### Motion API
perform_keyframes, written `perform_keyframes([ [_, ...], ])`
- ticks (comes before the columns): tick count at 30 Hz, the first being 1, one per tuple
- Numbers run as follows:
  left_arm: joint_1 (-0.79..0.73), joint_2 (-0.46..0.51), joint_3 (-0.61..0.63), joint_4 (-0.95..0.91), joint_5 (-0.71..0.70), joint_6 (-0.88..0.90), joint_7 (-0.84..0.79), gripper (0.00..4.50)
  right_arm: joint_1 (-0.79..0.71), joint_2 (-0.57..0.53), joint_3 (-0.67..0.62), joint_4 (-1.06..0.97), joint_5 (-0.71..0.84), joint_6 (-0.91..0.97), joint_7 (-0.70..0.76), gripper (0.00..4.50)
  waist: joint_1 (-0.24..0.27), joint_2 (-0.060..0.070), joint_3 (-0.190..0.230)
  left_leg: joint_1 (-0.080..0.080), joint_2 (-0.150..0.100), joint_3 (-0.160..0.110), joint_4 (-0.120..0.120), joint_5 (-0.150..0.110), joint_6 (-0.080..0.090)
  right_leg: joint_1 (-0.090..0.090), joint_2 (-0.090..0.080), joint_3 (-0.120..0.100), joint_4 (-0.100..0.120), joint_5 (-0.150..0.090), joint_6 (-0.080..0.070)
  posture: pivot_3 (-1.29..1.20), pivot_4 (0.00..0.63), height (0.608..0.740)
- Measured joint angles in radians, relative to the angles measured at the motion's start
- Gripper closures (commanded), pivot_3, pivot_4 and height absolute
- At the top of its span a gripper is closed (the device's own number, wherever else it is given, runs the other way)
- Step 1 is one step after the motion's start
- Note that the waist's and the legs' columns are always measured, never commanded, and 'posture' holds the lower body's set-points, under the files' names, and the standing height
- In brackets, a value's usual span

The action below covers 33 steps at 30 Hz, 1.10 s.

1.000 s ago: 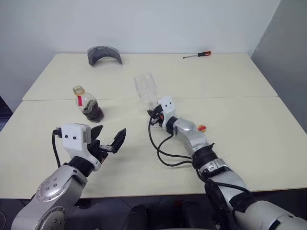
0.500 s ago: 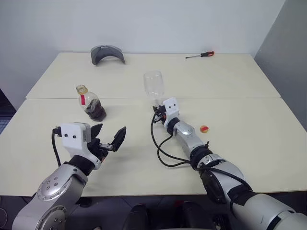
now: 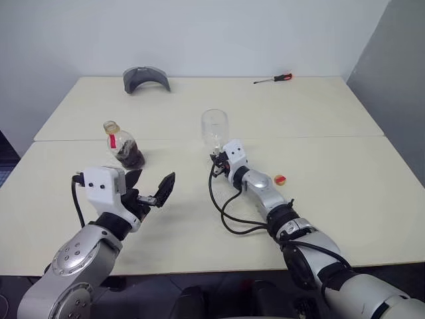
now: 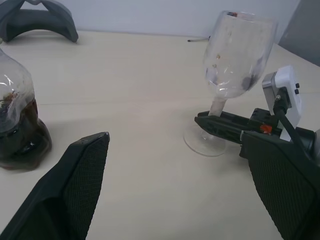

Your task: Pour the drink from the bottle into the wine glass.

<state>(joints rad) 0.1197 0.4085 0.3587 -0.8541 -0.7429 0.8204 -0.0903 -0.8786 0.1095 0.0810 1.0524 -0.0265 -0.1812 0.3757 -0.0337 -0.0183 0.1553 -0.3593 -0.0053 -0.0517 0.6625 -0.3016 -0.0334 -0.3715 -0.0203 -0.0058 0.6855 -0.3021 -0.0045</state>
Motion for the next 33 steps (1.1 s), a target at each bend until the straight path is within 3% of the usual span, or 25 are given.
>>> perform_keyframes([
  [15, -0.018, 0.0, -0.002, 0.004, 0.003, -0.004, 0.001, 0.0, -0.065, 0.025, -0.029, 0.11, 0.008, -0.065, -0.051, 4.36, -0.001, 0.001, 0.001, -0.002, 0.0, -0.001, 0.0, 0.002, -0.004, -0.001, 0.0, -0.001, -0.002, 0.0, 0.0, 0.0, 0.15, 0.74],
  [25, -0.017, 0.0, -0.01, 0.004, 0.009, -0.012, 0.002, 0.0, -0.036, 0.022, -0.02, 0.106, 0.015, -0.065, 0.013, 0.97, 0.002, 0.002, 0.004, -0.005, 0.0, -0.001, -0.001, 0.002, -0.004, -0.003, 0.0, -0.001, -0.005, 0.0, 0.0, 0.0, 0.15, 0.74],
  [31, -0.02, 0.0, -0.025, 0.017, 0.018, -0.022, -0.001, 0.0, 0.121, 0.005, -0.017, -0.133, 0.055, 0.015, 0.106, 0.97, 0.003, 0.003, 0.004, -0.005, 0.0, -0.001, -0.001, 0.002, -0.004, -0.003, 0.0, -0.001, -0.004, 0.0, 0.0, 0.0, 0.15, 0.74],
  [33, -0.023, 0.0, -0.03, 0.027, 0.02, -0.023, -0.003, 0.0, 0.222, -0.039, 0.0, -0.335, 0.072, 0.103, 0.144, 0.97, 0.006, 0.003, 0.005, -0.006, 0.0, -0.002, -0.001, 0.002, -0.004, -0.002, 0.0, -0.002, -0.005, 0.0, 0.0, 0.0, 0.15, 0.74],
])
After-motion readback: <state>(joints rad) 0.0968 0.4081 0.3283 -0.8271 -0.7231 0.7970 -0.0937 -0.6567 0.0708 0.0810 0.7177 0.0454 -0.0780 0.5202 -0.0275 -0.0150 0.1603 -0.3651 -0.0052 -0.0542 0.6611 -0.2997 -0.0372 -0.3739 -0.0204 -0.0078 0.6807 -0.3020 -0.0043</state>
